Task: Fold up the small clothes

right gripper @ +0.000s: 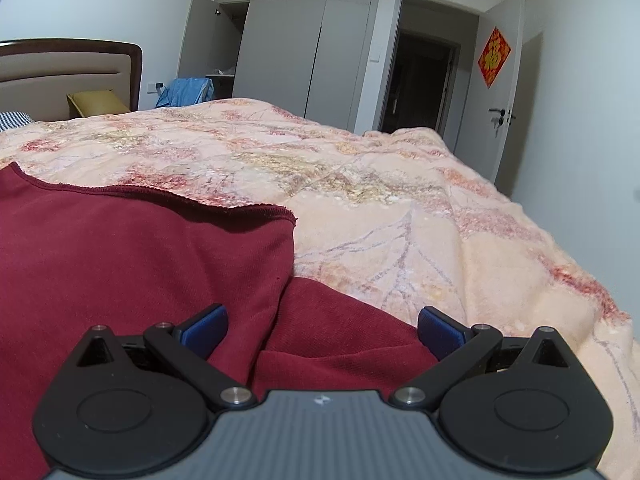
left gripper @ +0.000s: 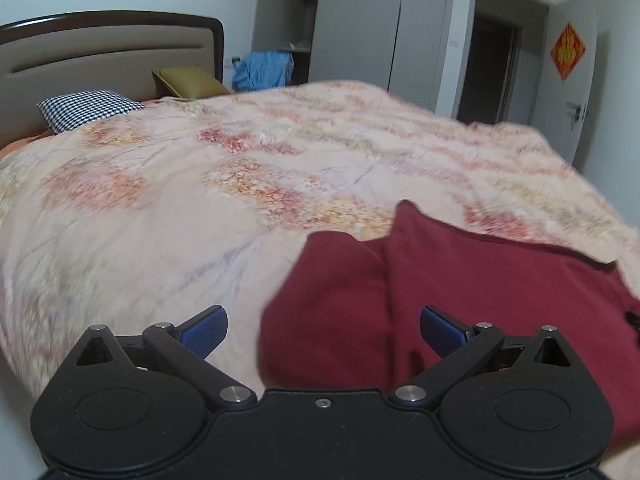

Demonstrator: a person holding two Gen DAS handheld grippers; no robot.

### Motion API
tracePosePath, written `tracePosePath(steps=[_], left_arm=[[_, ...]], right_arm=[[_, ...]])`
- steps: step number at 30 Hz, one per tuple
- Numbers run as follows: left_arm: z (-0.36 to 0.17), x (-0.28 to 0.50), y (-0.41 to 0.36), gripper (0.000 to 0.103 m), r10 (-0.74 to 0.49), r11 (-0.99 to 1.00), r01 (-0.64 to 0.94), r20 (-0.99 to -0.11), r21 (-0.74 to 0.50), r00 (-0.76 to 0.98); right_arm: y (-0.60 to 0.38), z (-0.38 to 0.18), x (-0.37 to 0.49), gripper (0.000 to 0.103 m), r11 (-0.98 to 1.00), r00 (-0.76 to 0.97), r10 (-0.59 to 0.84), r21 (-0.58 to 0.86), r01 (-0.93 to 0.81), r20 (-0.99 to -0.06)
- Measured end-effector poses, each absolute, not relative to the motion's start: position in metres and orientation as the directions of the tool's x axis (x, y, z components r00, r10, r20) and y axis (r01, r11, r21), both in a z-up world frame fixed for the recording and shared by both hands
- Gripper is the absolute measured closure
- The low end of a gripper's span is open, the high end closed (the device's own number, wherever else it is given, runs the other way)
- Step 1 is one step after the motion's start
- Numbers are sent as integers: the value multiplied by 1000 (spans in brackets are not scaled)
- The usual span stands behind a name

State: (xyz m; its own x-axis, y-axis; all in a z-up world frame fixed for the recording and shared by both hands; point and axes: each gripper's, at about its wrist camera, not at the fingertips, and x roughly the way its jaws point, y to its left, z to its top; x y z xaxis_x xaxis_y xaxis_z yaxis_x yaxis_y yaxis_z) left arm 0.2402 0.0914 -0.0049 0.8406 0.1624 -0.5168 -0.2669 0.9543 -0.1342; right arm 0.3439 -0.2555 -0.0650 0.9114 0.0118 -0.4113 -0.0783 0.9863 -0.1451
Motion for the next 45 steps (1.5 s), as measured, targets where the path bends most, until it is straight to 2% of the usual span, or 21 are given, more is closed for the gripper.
tracePosePath(steps=[6,10,19,22,24,27,32,39,43,45], left_arm=[[-26,194,64,1,112,914,-298,-534,-276,838],[-40,191,49,1,57,932,-251,-577,-262,815],[-43,183,48,1,2,922,-211,-539,-325,842],[-47,182,48,1,7,912,-218,-518,-347,855],[-48,180,48,1,13,906,-223,-503,-359,864],[-46,178,51,1,7,900,-221,-495,-376,869],[-47,170,60,1,18,877,-252,-497,-409,868],[-53,168,60,1,40,873,-275,-502,-404,864],[-57,167,55,1,50,880,-273,-495,-389,867],[-58,167,53,1,57,884,-272,-491,-379,869]], right_arm=[[-252,-65,340,0,982,921,-14,-177,-59,-389],[-248,-63,338,0,978,922,-32,-201,-50,-385],[-260,-49,305,0,987,917,-75,-161,12,-392],[-247,-36,279,0,969,927,-140,-239,57,-348],[-225,-24,260,0,941,946,-176,-328,80,-274],[-190,-11,243,0,935,975,-84,-354,7,-205],[-134,-17,250,0,922,968,116,-338,-188,-222],[-93,-38,259,0,938,963,107,-295,-180,-248],[-84,-61,253,0,923,954,106,-329,-200,-281],[-86,-73,248,0,933,958,100,-309,-184,-269]])
